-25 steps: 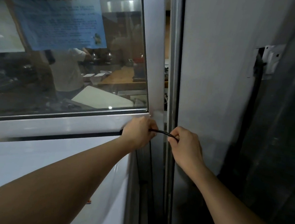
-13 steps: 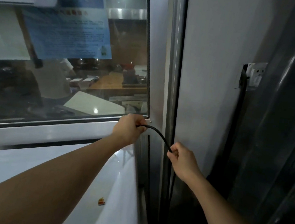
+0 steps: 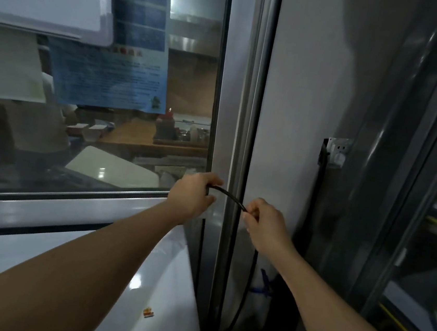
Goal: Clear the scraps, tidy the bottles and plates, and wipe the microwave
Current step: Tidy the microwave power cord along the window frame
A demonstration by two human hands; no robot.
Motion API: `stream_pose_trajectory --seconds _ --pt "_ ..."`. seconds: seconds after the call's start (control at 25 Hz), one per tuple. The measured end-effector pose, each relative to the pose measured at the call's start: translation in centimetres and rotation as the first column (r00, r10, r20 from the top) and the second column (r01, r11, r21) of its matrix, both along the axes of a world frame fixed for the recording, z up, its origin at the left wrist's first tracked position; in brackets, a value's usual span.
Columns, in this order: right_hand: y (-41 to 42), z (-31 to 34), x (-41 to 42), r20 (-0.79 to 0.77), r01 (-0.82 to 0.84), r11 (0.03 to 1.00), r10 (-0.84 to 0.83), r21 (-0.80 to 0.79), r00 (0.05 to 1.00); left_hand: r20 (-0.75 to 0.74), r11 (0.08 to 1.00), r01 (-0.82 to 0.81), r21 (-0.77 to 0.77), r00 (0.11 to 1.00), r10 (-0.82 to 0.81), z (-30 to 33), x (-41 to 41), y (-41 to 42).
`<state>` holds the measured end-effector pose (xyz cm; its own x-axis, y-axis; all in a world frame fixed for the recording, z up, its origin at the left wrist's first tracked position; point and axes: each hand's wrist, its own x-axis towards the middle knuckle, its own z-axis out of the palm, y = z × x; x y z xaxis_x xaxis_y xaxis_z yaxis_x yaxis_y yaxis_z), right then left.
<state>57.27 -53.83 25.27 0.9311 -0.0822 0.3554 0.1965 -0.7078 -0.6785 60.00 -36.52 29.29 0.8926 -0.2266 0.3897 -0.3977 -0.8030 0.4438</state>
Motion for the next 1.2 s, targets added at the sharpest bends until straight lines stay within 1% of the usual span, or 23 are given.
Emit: stream_pose_trajectory --seconds 0.12,0.16,0.24,0.32,0.4,0.44,0.52,0.64,0.8,0.84,0.92,0.96,1.0,1.04,1.12,1.2 --pt "0.5 0.9 -0.5 0.035 -0.028 0.999 0.028 0.018 0.999 0.043 0.993 0.070 0.093 0.996 -0.075 1.0 -0.4 -2.0" --pt "0.4 0.9 -0.8 0.034 -0.051 0.998 0.050 0.039 0.998 0.041 0.992 0.073 0.100 0.996 -0.078 1.2 -0.5 -2.4" --pt "-0.4 0.4 -1.4 -0.012 -0.137 0.986 0.139 0.094 0.990 0.023 0.997 0.061 0.048 0.998 -0.062 1.6 -0.4 -2.4" --pt "-1.9 -0.4 -2.0 -0.081 -0.187 0.972 0.200 0.143 0.976 0.012 0.997 0.027 -0.066 1.000 -0.026 2.2 -0.1 -1.8" --pt "-3.5 -0.9 -2.5 -0.105 -0.165 0.972 0.184 0.169 0.977 0.006 0.985 -0.013 -0.170 1.000 0.015 2.9 0.2 -1.0" --pt "-4.1 -0.8 -2.6 -0.095 -0.148 0.973 0.167 0.180 0.981 0.011 0.981 -0.029 -0.194 0.999 0.031 3.1 0.3 -0.8" --pt "-5.0 -0.1 -2.6 -0.049 -0.106 0.976 0.117 0.192 0.992 0.033 0.980 -0.050 -0.195 0.998 0.057 3.3 0.2 -1.0" --pt "-5.2 1.7 -2.5 0.019 -0.075 0.975 0.073 0.208 0.997 0.093 0.995 -0.028 -0.099 0.995 0.037 3.6 -0.5 -2.6" --pt "-4.8 3.9 -2.5 0.104 -0.085 0.971 0.063 0.225 0.993 0.260 0.989 0.116 0.094 0.956 -0.137 5.4 -2.1 -5.6" --pt "-4.5 4.5 -2.6 0.120 -0.105 0.966 0.078 0.238 0.990 0.284 0.980 0.125 0.154 0.945 -0.165 5.9 -2.5 -6.1" --pt "-4.1 5.2 -3.1 0.138 -0.173 0.945 0.139 0.277 0.981 0.338 0.948 0.090 0.307 0.920 -0.197 6.7 -3.1 -6.8" --pt "-4.2 5.3 -3.5 0.141 -0.200 0.936 0.165 0.291 0.976 0.358 0.938 0.070 0.341 0.912 -0.198 7.0 -3.4 -6.8" --pt "-4.4 5.2 -3.9 0.134 -0.214 0.930 0.181 0.300 0.974 0.369 0.944 0.058 0.326 0.911 -0.184 7.4 -3.6 -6.7" --pt "-4.8 5.0 -4.2 0.113 -0.216 0.928 0.190 0.303 0.975 0.370 0.960 0.049 0.274 0.917 -0.152 7.8 -3.9 -6.5" --pt "-5.9 4.3 -5.1 0.045 -0.193 0.939 0.188 0.286 0.981 0.356 0.992 0.018 0.123 0.933 -0.061 8.8 -4.3 -5.8" --pt "-7.3 3.6 -6.0 -0.035 -0.126 0.968 0.137 0.217 0.990 0.319 1.000 0.001 -0.013 0.948 0.003 9.9 -4.7 -4.9"
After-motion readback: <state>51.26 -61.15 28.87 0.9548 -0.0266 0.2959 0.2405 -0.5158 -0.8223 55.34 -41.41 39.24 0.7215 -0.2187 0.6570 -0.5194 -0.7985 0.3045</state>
